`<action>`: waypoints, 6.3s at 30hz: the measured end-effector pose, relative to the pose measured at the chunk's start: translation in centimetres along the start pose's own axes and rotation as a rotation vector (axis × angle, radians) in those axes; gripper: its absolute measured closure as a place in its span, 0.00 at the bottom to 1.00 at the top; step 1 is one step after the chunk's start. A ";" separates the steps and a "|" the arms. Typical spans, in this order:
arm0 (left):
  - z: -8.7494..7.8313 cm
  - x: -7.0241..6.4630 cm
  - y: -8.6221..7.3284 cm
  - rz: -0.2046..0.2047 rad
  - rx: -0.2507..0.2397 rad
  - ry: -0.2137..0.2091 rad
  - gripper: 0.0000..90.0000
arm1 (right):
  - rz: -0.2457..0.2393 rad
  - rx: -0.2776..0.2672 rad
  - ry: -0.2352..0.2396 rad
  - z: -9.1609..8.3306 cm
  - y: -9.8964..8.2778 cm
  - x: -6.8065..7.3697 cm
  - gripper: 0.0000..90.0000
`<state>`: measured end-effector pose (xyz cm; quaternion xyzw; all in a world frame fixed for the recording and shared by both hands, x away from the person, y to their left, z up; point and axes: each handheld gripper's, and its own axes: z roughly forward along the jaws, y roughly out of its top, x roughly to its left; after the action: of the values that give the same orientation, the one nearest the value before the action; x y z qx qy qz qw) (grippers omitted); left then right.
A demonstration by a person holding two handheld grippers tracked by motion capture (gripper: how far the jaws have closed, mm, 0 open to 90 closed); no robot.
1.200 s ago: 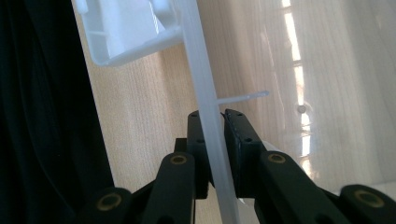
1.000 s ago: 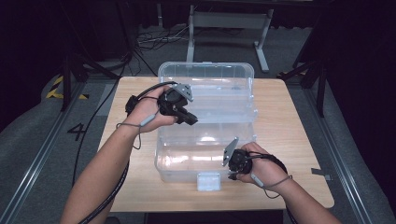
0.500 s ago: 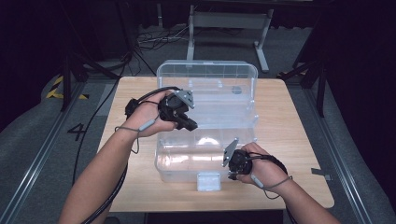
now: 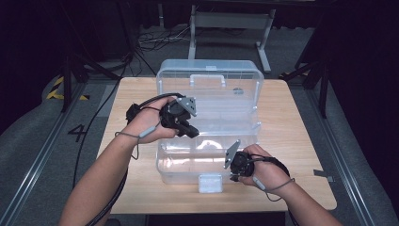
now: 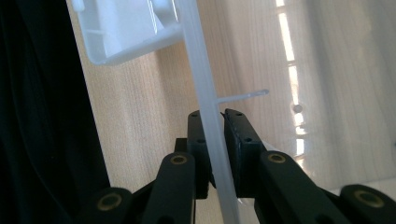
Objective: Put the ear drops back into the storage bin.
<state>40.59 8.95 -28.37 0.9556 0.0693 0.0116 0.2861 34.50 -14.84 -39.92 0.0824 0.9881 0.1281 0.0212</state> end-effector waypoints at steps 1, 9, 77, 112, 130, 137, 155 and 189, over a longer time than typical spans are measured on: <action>0.0 -0.1 0.0 0.005 0.004 0.000 0.98 | 0.000 0.000 -0.001 0.0 0.0 0.0 0.90; 0.2 -0.4 -0.3 0.004 -0.004 -0.004 0.97 | -0.001 0.002 -0.009 0.0 0.0 0.1 0.90; 1.1 -1.1 -0.4 0.005 0.034 -0.070 0.98 | 0.030 -0.097 -0.087 -5.2 -0.8 1.3 0.90; 1.1 -1.2 -0.8 -0.010 0.013 -0.075 0.97 | 0.112 -0.358 -0.106 -11.2 -3.8 -0.2 1.00; 1.2 -1.3 -1.0 -0.008 0.008 -0.081 0.97 | 0.257 -0.550 -0.181 -12.7 -5.9 -2.5 1.00; 1.2 -1.3 -1.3 -0.012 -0.012 -0.078 0.97 | 0.304 -0.636 -0.194 -12.6 -6.3 -3.2 1.00; 1.3 -1.9 -1.8 -0.014 -0.050 -0.050 0.97 | 0.412 -0.762 -0.257 -12.4 -7.6 -4.5 1.00; 1.8 -3.0 -3.2 -0.073 -0.129 -0.041 0.92 | 0.504 -0.905 -0.277 -12.5 -8.7 -5.3 1.00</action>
<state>37.36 10.23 -31.55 0.9321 0.0973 -0.0139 0.3486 37.61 -27.12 -29.93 0.3158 0.7715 0.5305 0.1536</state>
